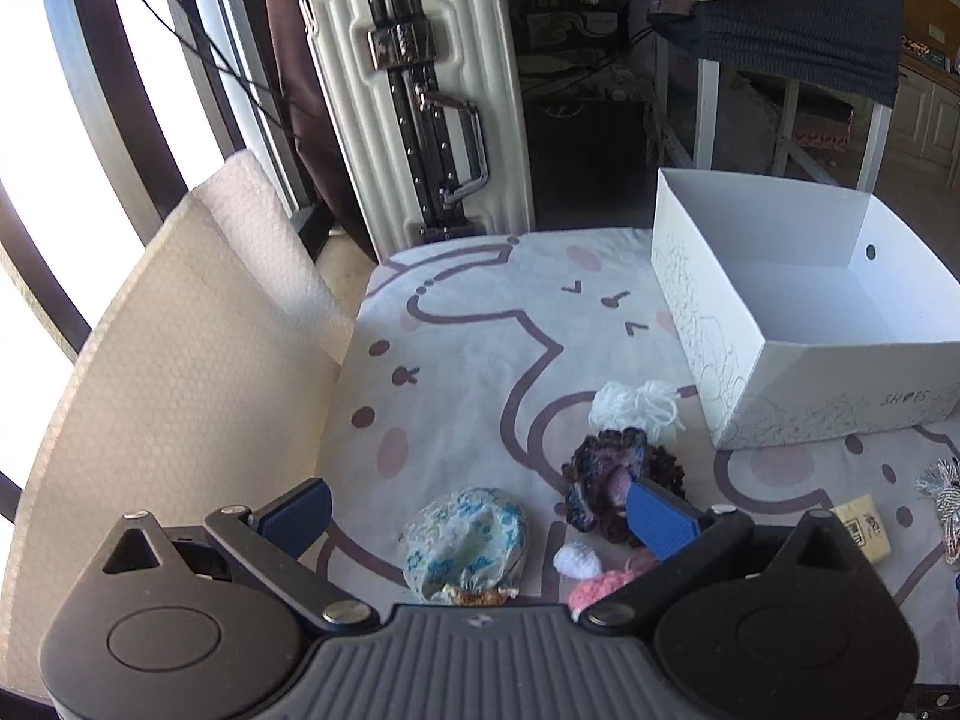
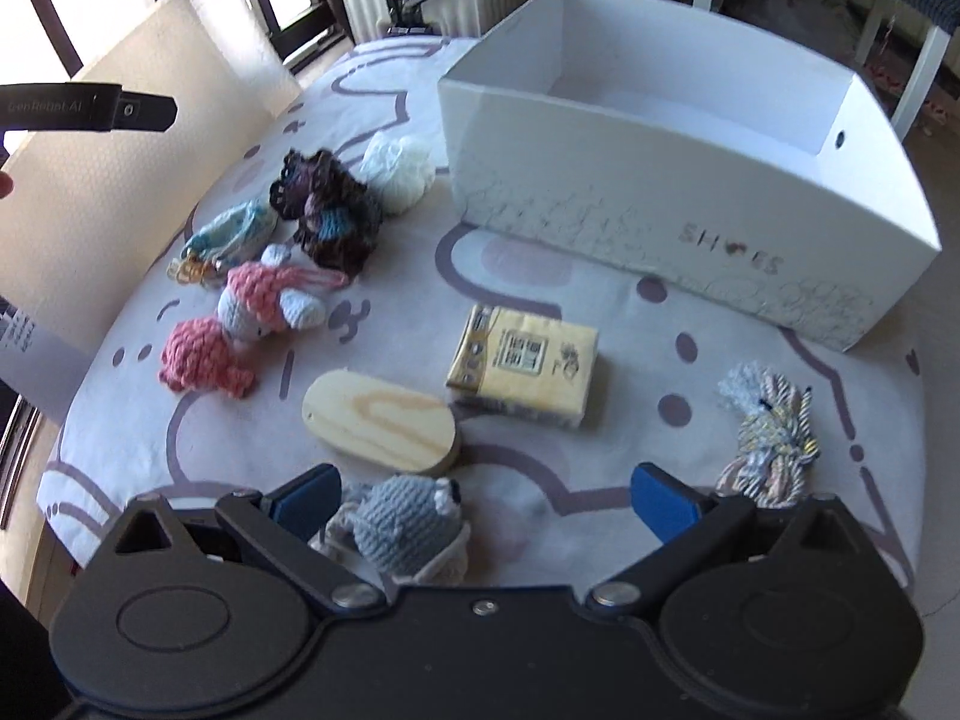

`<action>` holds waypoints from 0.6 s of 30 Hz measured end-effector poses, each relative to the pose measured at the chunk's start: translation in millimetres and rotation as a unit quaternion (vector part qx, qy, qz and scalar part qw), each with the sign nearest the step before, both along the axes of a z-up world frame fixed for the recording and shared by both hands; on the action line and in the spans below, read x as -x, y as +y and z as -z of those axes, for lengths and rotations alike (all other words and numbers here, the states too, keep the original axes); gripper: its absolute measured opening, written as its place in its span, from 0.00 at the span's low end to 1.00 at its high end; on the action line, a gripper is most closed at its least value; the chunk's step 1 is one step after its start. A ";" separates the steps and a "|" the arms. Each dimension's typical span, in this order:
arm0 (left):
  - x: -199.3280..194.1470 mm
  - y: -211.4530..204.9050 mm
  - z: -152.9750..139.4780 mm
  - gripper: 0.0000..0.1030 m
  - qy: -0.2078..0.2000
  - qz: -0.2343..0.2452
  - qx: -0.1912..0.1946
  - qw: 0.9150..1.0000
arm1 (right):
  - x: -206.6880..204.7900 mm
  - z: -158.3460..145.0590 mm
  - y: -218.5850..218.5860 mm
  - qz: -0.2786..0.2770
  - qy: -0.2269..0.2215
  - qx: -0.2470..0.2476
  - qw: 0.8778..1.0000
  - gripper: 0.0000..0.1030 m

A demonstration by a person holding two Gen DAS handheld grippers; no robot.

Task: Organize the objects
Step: 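Lower the left tool to the pink bunny while the right tool approaches the grey mouse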

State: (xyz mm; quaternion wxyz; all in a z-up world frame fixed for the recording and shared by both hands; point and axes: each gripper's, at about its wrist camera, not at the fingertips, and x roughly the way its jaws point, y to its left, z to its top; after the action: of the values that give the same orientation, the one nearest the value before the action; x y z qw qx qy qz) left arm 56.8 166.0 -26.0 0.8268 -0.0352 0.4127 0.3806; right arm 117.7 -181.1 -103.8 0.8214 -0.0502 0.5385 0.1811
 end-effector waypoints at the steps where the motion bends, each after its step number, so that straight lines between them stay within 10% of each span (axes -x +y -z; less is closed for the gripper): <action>1: 2.0 3.8 3.2 1.00 0.004 -0.005 0.008 1.000 | 1.3 4.4 1.2 -0.007 0.008 0.001 1.000 1.00; 18: -1.9 3.6 42.8 0.78 0.052 0.076 0.084 0.992 | -3.6 29.0 31.0 -0.076 0.052 0.063 0.994 0.95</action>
State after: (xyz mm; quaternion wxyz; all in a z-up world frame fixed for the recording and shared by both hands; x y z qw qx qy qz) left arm 58.7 169.6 -68.8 0.8249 -0.0531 0.4873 0.2817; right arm 121.3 -150.1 -132.8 0.7716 -0.1327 0.5853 0.2108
